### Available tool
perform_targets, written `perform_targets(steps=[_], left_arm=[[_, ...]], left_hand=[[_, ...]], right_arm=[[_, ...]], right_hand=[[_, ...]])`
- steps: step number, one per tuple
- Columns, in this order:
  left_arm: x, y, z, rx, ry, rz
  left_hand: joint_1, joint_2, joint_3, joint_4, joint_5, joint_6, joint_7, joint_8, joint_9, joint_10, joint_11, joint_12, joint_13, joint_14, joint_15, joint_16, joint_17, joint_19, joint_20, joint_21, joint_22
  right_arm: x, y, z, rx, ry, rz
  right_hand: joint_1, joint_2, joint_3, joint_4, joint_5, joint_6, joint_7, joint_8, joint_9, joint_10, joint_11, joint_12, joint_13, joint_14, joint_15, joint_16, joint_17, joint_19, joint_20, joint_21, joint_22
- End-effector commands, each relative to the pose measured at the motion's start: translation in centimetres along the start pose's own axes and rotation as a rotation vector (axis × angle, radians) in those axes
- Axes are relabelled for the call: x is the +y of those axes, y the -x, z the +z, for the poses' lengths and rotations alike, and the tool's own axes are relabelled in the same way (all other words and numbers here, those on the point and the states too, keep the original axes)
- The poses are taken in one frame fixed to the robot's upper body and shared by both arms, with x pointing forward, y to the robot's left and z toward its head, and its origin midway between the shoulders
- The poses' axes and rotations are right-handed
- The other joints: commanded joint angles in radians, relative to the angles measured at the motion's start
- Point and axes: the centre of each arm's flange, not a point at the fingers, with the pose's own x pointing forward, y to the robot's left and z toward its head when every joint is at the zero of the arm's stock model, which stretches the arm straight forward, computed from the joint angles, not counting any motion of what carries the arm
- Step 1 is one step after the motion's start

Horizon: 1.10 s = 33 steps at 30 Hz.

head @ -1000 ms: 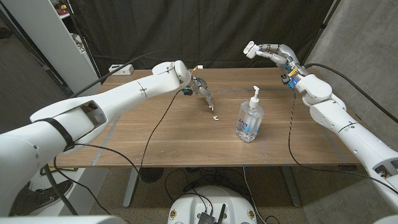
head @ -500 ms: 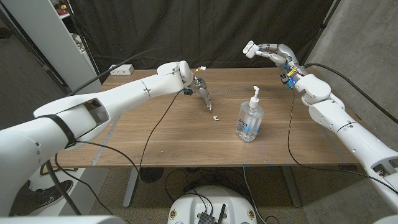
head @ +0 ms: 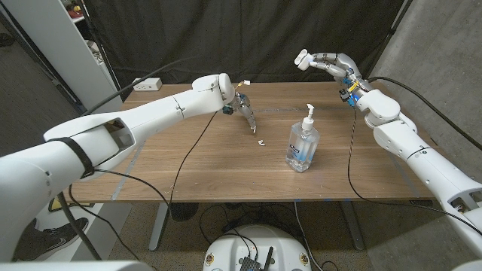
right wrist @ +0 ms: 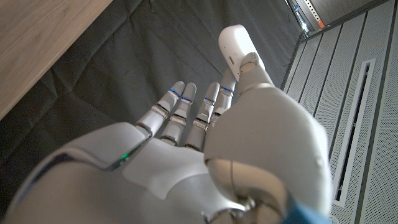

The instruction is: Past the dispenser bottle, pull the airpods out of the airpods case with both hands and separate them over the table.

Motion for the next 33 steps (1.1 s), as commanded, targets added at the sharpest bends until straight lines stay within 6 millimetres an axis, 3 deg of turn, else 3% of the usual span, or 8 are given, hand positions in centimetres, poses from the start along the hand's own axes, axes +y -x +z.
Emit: perform_targets(steps=[1, 11, 25, 29, 33], left_arm=[[-1.0, -1.0, 0.5, 0.018, -0.066, -0.008], [-2.1, -1.0, 0.7, 0.01, -0.121, 0.061], [-3.5, -1.5, 0.0, 0.038, -0.119, 0.046], [-3.6, -1.5, -0.1, 0.05, -0.125, 0.044], [-3.6, -1.3, -0.2, 0.057, -0.133, 0.043]], left_hand=[[0.019, 0.022, 0.017, -0.004, 0.002, 0.023, 0.004, 0.008, -0.002, 0.007, -0.009, 0.007, 0.0, -0.018, 0.0, 0.006, 0.001, -0.035, 0.002, 0.008, 0.005], [0.029, 0.022, 0.032, -0.014, 0.0, 0.03, 0.001, -0.001, -0.017, -0.044, -0.01, -0.013, 0.0, -0.079, -0.011, -0.015, 0.0, -0.035, 0.003, 0.003, 0.003], [0.026, 0.016, 0.037, -0.016, -0.002, 0.035, -0.007, -0.01, -0.032, -0.042, -0.019, -0.008, -0.002, -0.066, -0.021, -0.005, -0.001, -0.036, 0.002, 0.0, 0.002], [0.019, 0.007, 0.035, -0.016, -0.003, 0.002, -0.026, -0.032, -0.045, -0.042, -0.022, -0.007, -0.002, -0.062, -0.027, -0.004, -0.001, -0.031, 0.002, 0.001, 0.002], [-0.009, -0.014, 0.021, -0.014, -0.001, -0.159, -0.045, -0.092, -0.084, -0.072, 0.001, -0.012, -0.002, -0.064, -0.027, -0.005, 0.001, -0.027, 0.002, -0.001, 0.002]], right_arm=[[-0.1, 0.0, -0.1, -0.001, -0.003, -0.004], [0.1, -0.1, -0.2, 0.002, -0.006, -0.003], [0.3, -0.3, -0.2, 0.006, -0.011, 0.004], [0.4, -0.3, -0.3, 0.006, -0.01, 0.012], [0.4, -0.4, -0.3, 0.006, -0.011, 0.015]], right_hand=[[-0.001, 0.009, 0.006, 0.003, 0.006, 0.038, -0.032, 0.004, 0.208, 0.0, -0.001, -0.003, 0.004, 0.012, -0.14, -0.005, 0.002, 0.003, 0.001, 0.0, 0.001], [0.0, 0.009, 0.006, 0.002, 0.006, 0.039, -0.033, 0.004, 0.208, 0.0, -0.001, -0.004, 0.004, 0.012, -0.139, -0.006, 0.002, 0.004, 0.001, -0.001, 0.001], [-0.002, 0.009, 0.005, 0.003, 0.005, 0.038, -0.033, 0.002, 0.208, 0.001, -0.001, -0.004, 0.005, 0.012, -0.139, -0.006, 0.004, 0.004, 0.001, -0.001, 0.001], [-0.003, 0.01, 0.005, 0.004, 0.006, 0.037, -0.035, 0.001, 0.207, -0.001, -0.003, -0.005, 0.005, 0.012, -0.14, -0.006, 0.004, 0.003, 0.001, -0.002, 0.002], [-0.003, 0.01, 0.005, 0.004, 0.005, 0.037, -0.036, 0.002, 0.208, -0.001, -0.004, -0.005, 0.005, 0.011, -0.139, -0.006, 0.005, 0.004, 0.001, -0.002, 0.002]])
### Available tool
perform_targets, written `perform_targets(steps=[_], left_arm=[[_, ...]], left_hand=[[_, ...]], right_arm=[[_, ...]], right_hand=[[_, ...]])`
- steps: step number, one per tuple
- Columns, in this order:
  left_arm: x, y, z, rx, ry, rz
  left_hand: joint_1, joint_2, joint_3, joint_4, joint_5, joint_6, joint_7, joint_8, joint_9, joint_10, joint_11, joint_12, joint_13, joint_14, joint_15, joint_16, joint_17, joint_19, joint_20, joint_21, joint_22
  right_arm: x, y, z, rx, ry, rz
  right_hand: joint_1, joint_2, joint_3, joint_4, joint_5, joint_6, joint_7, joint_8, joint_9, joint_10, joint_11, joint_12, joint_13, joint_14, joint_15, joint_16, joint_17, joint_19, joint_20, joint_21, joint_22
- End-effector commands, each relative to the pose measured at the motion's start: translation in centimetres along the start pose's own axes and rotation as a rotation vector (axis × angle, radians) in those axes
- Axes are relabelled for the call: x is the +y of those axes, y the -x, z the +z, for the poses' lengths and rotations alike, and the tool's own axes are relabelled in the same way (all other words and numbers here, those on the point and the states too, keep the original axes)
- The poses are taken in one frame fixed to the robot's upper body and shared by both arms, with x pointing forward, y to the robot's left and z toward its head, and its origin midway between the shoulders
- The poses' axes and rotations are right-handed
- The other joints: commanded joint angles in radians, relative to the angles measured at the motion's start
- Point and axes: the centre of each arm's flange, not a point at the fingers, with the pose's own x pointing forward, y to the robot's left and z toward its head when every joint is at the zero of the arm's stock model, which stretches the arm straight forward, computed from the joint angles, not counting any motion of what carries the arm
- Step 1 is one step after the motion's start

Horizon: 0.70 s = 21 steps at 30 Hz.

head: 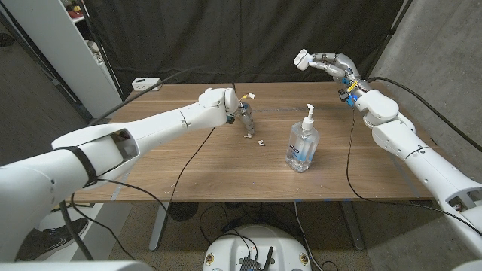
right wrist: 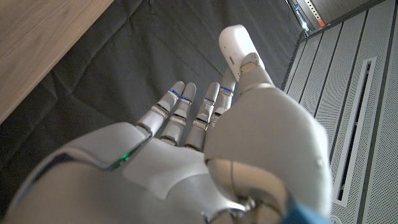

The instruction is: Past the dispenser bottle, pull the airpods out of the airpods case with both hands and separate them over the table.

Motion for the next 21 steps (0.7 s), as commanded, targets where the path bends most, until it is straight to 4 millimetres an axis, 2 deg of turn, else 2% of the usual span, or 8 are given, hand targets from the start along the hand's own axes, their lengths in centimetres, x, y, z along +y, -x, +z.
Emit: perform_targets(steps=[1, 3, 5, 7, 12, 14, 17, 21], left_arm=[[-0.5, 0.2, -0.3, 0.018, -0.011, -0.003], [-0.4, 0.4, -0.5, 0.017, 0.006, 0.006], [-0.2, 0.9, -0.7, -0.022, 0.04, 0.04], [-0.1, 1.3, -0.7, -0.06, 0.064, 0.081], [0.1, 2.3, -0.2, -0.14, 0.129, 0.234], [0.2, 2.6, -0.1, -0.17, 0.163, 0.296], [0.3, 2.8, 0.3, -0.201, 0.226, 0.407], [0.6, 2.8, 0.9, -0.255, 0.271, 0.517]], left_hand=[[-0.037, -0.032, -0.016, 0.003, 0.003, -0.184, -0.013, -0.04, -0.044, -0.042, 0.025, 0.001, 0.004, -0.07, 0.0, 0.005, 0.003, -0.028, 0.002, 0.0, 0.002], [-0.061, -0.045, -0.029, 0.007, 0.005, -0.308, 0.003, -0.047, -0.065, -0.061, 0.04, 0.001, 0.005, -0.08, -0.004, 0.003, 0.004, -0.028, 0.002, 0.0, 0.002], [-0.104, -0.061, -0.053, 0.018, 0.009, -0.472, -0.035, -0.044, -0.088, -0.085, 0.053, 0.003, 0.006, -0.087, 0.001, 0.004, 0.005, -0.032, 0.002, -0.001, 0.003], [-0.155, -0.076, -0.082, 0.034, 0.013, -0.657, -0.037, -0.046, -0.096, -0.111, 0.064, 0.004, 0.007, -0.095, 0.012, 0.004, 0.006, -0.033, 0.002, 0.0, 0.003], [-0.225, -0.114, -0.127, 0.06, 0.021, -0.714, -0.026, -0.034, -0.097, -0.13, 0.078, 0.005, 0.009, -0.092, 0.029, 0.008, 0.008, -0.027, 0.002, 0.002, 0.004], [-0.252, -0.123, -0.144, 0.072, 0.029, -0.676, 0.001, -0.015, -0.096, -0.124, 0.084, 0.01, 0.01, -0.084, 0.03, 0.01, 0.009, -0.018, 0.002, 0.005, 0.005], [-0.265, -0.113, -0.148, 0.08, 0.038, -0.635, 0.027, -0.004, -0.095, -0.095, 0.094, 0.023, 0.011, -0.058, 0.039, 0.018, 0.009, 0.002, 0.0, 0.012, 0.006], [-0.261, -0.105, -0.146, 0.079, 0.041, -0.655, 0.025, -0.014, -0.095, -0.089, 0.089, 0.025, 0.011, -0.045, 0.039, 0.02, 0.009, 0.015, 0.0, 0.016, 0.006]], right_arm=[[0.2, -0.1, -0.1, 0.003, 0.0, 0.015], [0.2, -0.1, 0.0, 0.001, 0.001, 0.015], [0.1, 0.0, 0.1, -0.002, 0.005, 0.016], [0.0, 0.0, 0.2, -0.004, 0.007, 0.015], [0.0, 0.1, 0.4, -0.009, 0.012, 0.015], [-0.1, 0.1, 0.5, -0.012, 0.015, 0.012], [-0.1, 0.2, 0.5, -0.015, 0.015, 0.011], [-0.1, 0.3, 0.6, -0.019, 0.016, 0.008]], right_hand=[[0.005, 0.01, 0.005, 0.004, 0.005, 0.038, -0.035, 0.009, 0.208, -0.001, -0.003, -0.006, 0.005, 0.011, -0.138, 0.002, 0.004, 0.003, 0.001, -0.002, 0.002], [0.005, 0.01, 0.005, 0.003, 0.005, 0.039, -0.034, 0.009, 0.207, -0.002, -0.002, -0.006, 0.005, 0.009, -0.14, 0.0, 0.004, 0.004, 0.001, -0.002, 0.002], [0.005, 0.011, 0.004, 0.003, 0.005, 0.039, -0.035, 0.008, 0.207, -0.002, 0.001, -0.007, 0.005, 0.009, -0.141, 0.001, 0.005, 0.003, 0.001, -0.002, 0.002], [0.006, 0.01, 0.005, 0.003, 0.005, 0.038, -0.034, 0.008, 0.207, -0.004, -0.001, -0.008, 0.005, 0.01, -0.14, 0.001, 0.005, 0.003, 0.001, -0.002, 0.002], [0.007, 0.01, 0.005, 0.002, 0.005, 0.039, -0.034, 0.008, 0.208, -0.003, -0.001, -0.008, 0.005, 0.009, -0.142, 0.0, 0.004, 0.003, 0.001, -0.003, 0.002], [0.007, 0.01, 0.005, 0.002, 0.005, 0.039, -0.034, 0.009, 0.209, -0.002, -0.002, -0.007, 0.005, 0.008, -0.141, 0.0, 0.005, 0.003, 0.001, -0.003, 0.002], [0.007, 0.01, 0.004, 0.002, 0.005, 0.038, -0.034, 0.008, 0.208, -0.003, 0.0, -0.008, 0.005, 0.009, -0.141, 0.0, 0.005, 0.003, 0.001, -0.003, 0.002], [0.007, 0.01, 0.004, 0.002, 0.005, 0.04, -0.034, 0.007, 0.207, -0.001, 0.0, -0.008, 0.006, 0.009, -0.143, 0.0, 0.005, 0.004, 0.002, -0.003, 0.002]])
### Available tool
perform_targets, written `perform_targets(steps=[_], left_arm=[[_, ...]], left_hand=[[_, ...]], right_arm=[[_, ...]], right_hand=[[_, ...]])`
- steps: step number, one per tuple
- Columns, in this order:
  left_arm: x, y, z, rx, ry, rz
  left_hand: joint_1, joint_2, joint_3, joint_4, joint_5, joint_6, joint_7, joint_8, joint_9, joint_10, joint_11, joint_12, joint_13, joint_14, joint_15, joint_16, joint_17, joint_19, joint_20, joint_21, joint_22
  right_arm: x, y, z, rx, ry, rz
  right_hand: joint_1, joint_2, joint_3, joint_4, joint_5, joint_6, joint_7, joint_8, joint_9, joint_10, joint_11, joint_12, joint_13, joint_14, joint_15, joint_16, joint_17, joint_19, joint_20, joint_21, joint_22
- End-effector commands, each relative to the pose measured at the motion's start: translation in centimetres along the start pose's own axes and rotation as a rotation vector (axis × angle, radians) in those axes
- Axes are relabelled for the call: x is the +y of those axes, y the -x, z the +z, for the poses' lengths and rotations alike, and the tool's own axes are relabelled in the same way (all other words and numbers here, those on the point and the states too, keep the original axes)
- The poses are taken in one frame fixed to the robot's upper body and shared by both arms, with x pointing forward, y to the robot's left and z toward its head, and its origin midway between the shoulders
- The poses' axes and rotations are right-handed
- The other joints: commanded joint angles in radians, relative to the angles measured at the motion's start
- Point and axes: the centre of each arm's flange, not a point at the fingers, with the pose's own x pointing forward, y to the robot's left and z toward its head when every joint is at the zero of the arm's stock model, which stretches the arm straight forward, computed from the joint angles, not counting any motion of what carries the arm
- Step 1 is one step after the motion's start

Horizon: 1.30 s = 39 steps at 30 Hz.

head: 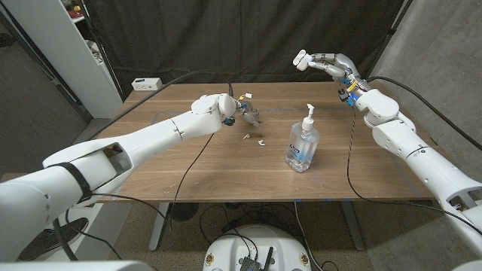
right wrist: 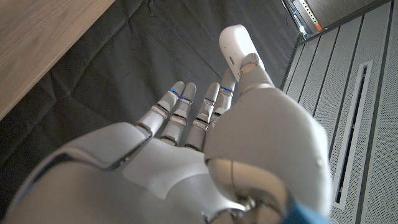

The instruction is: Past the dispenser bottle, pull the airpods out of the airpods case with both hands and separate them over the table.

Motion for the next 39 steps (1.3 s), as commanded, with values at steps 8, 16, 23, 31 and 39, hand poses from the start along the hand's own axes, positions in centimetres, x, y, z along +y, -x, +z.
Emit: perform_targets(steps=[8, 16, 23, 31, 39], left_arm=[[0.8, 0.3, 1.6, -0.209, 0.231, 0.387], [1.7, -0.4, 2.5, -0.311, 0.275, 0.443], [2.5, -0.9, 3.4, -0.417, 0.337, 0.488], [3.2, -1.3, 4.6, -0.533, 0.404, 0.503], [3.7, -1.2, 5.3, -0.608, 0.523, 0.552]], left_hand=[[0.008, 0.016, -0.005, -0.008, 0.011, -0.118, -0.016, -0.028, 0.003, 0.022, -0.001, 0.011, 0.005, -0.02, 0.005, 0.007, 0.002, 0.043, 0.002, 0.011, 0.003], [0.014, 0.015, -0.009, -0.016, 0.012, -0.197, -0.043, -0.023, 0.003, 0.053, -0.008, 0.022, 0.008, 0.026, 0.032, 0.014, 0.004, 0.08, 0.001, 0.017, 0.003], [0.016, 0.009, -0.014, -0.021, 0.013, -0.189, -0.047, -0.009, 0.004, 0.082, -0.011, 0.032, 0.011, 0.055, 0.034, 0.018, 0.005, 0.119, 0.0, 0.028, 0.005], [0.015, -0.001, -0.021, -0.023, 0.014, -0.156, -0.04, 0.003, 0.004, 0.094, -0.014, 0.035, 0.013, 0.069, 0.018, 0.018, 0.006, 0.134, 0.002, 0.03, 0.006], [0.011, -0.02, -0.037, -0.028, 0.02, -0.077, -0.016, 0.026, 0.005, 0.143, -0.023, 0.052, 0.018, 0.12, -0.015, 0.026, 0.009, 0.169, 0.0, 0.035, 0.007]], right_arm=[[-0.2, 0.2, 0.6, -0.022, 0.018, -0.017], [-0.3, 0.0, 0.5, -0.019, 0.013, -0.025], [-0.3, -0.1, 0.4, -0.019, 0.011, -0.033], [-0.2, -0.1, 0.2, -0.02, 0.005, -0.032], [0.0, -0.2, 0.2, -0.023, 0.005, -0.035]], right_hand=[[0.005, 0.006, 0.004, 0.002, 0.006, 0.038, -0.035, 0.004, 0.209, -0.002, -0.002, -0.001, 0.006, 0.009, -0.142, 0.0, 0.006, 0.003, 0.0, -0.003, 0.002], [0.004, 0.006, 0.003, 0.003, 0.006, 0.039, -0.035, 0.004, 0.208, -0.003, -0.001, -0.002, 0.007, 0.01, -0.141, 0.0, 0.006, 0.003, 0.0, -0.004, 0.002], [0.005, 0.006, 0.003, 0.002, 0.006, 0.041, -0.033, 0.005, 0.209, -0.002, 0.0, -0.002, 0.007, 0.009, -0.142, -0.001, 0.006, 0.003, 0.0, -0.004, 0.002], [0.006, 0.005, 0.003, 0.001, 0.006, 0.041, -0.032, 0.004, 0.21, -0.001, 0.0, -0.002, 0.007, 0.011, -0.14, -0.002, 0.004, 0.005, 0.001, -0.004, 0.002], [0.005, 0.005, 0.003, 0.002, 0.006, 0.042, -0.032, 0.003, 0.209, -0.002, 0.001, -0.004, 0.006, 0.01, -0.142, -0.003, 0.004, 0.004, 0.002, -0.004, 0.002]])
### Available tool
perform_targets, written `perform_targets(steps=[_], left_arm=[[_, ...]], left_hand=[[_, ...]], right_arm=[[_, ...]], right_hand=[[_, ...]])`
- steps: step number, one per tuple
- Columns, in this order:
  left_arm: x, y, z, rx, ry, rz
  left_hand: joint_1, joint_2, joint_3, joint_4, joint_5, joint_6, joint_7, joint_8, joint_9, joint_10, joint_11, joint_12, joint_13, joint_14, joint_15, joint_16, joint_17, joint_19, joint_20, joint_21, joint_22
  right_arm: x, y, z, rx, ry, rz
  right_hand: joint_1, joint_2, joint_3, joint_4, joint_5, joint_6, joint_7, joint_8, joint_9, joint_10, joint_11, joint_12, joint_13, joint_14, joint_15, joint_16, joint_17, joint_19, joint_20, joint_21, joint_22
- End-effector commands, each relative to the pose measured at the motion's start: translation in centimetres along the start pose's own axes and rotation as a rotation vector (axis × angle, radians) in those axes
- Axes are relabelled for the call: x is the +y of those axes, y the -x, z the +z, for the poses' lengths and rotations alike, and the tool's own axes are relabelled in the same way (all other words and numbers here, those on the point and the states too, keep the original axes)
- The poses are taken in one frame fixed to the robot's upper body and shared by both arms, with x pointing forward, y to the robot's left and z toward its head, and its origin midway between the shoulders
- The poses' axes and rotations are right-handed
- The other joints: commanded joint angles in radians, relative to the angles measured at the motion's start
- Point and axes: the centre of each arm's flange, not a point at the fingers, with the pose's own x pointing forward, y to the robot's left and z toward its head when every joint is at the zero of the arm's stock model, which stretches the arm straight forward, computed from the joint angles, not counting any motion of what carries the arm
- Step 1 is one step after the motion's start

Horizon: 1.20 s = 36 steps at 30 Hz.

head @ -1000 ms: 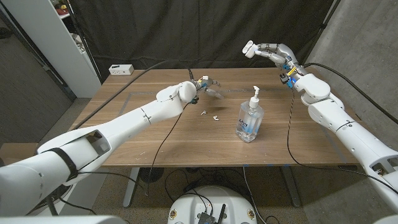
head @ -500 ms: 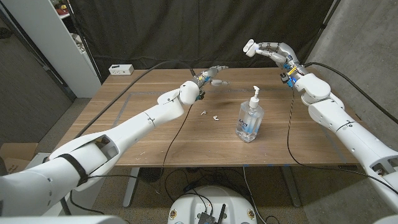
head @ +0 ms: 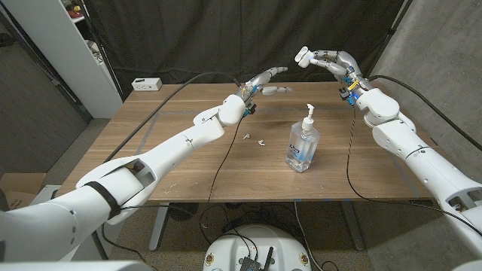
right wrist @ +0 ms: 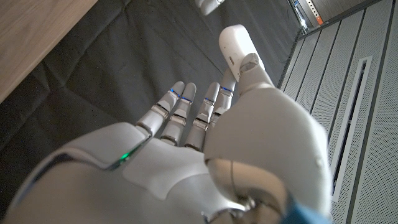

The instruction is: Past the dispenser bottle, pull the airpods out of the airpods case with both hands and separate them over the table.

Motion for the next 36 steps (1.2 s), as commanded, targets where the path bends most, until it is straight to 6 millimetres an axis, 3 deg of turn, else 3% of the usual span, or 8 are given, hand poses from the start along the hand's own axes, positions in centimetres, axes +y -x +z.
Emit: perform_targets(steps=[1, 12, 21, 26, 36], left_arm=[[0.26, -0.97, 0.73, -0.095, 0.161, 0.095], [0.59, -0.52, 0.97, -0.116, 0.224, 0.183], [0.69, -0.33, 1.08, -0.119, 0.229, 0.19], [0.54, -0.52, 0.98, -0.111, 0.236, 0.175], [0.44, -1.07, 1.02, -0.107, 0.238, 0.154]], left_hand=[[0.007, -0.011, -0.009, -0.005, 0.011, 0.073, 0.007, 0.023, 0.002, 0.043, -0.006, 0.018, 0.005, 0.042, -0.018, 0.013, 0.005, 0.037, 0.003, 0.011, 0.006], [0.026, 0.005, -0.004, -0.013, 0.015, 0.148, 0.027, 0.033, 0.003, 0.105, -0.021, 0.037, 0.008, 0.106, -0.054, 0.021, 0.006, 0.079, -0.001, 0.018, 0.007], [0.026, 0.009, -0.004, -0.013, 0.014, 0.178, 0.02, 0.035, 0.002, 0.117, -0.024, 0.039, 0.009, 0.118, -0.061, 0.019, 0.008, 0.085, -0.001, 0.017, 0.007], [0.024, 0.012, -0.005, -0.011, 0.013, 0.201, 0.034, 0.039, 0.002, 0.12, -0.021, 0.038, 0.01, 0.119, -0.061, 0.017, 0.009, 0.085, -0.002, 0.014, 0.007], [0.017, 0.015, -0.009, -0.008, 0.011, 0.171, 0.032, 0.015, 0.001, 0.098, -0.02, 0.026, 0.011, 0.107, -0.06, 0.006, 0.011, 0.077, 0.003, 0.006, 0.008]], right_arm=[[0.25, -0.1, -0.14, -0.001, -0.004, -0.004], [0.27, -0.17, -0.25, 0.006, -0.001, -0.001], [0.24, -0.17, -0.29, 0.004, -0.004, 0.0], [0.18, 0.0, -0.22, 0.004, -0.001, 0.002], [0.17, 0.22, -0.03, 0.002, 0.0, 0.006]], right_hand=[[0.004, 0.004, 0.003, 0.002, 0.006, 0.042, -0.032, 0.003, 0.208, -0.002, 0.0, -0.004, 0.002, 0.01, -0.142, -0.003, 0.003, 0.004, 0.002, -0.001, 0.003], [0.005, 0.004, 0.003, 0.001, 0.006, 0.042, -0.032, 0.002, 0.208, -0.002, 0.001, -0.005, 0.002, 0.011, -0.14, -0.003, 0.005, 0.004, 0.002, -0.001, 0.003], [0.004, 0.005, 0.003, 0.002, 0.006, 0.042, -0.033, 0.002, 0.209, -0.002, 0.0, -0.005, 0.002, 0.011, -0.14, -0.003, 0.005, 0.004, 0.002, -0.002, 0.003], [0.004, 0.004, 0.003, 0.002, 0.006, 0.042, -0.032, 0.002, 0.211, -0.002, 0.0, -0.005, 0.002, 0.011, -0.14, -0.004, 0.005, 0.005, 0.003, -0.002, 0.003], [0.005, 0.004, 0.003, 0.001, 0.006, 0.043, -0.032, 0.002, 0.211, 0.001, 0.0, -0.005, 0.003, 0.01, -0.139, -0.005, 0.005, 0.005, 0.002, -0.002, 0.003]])
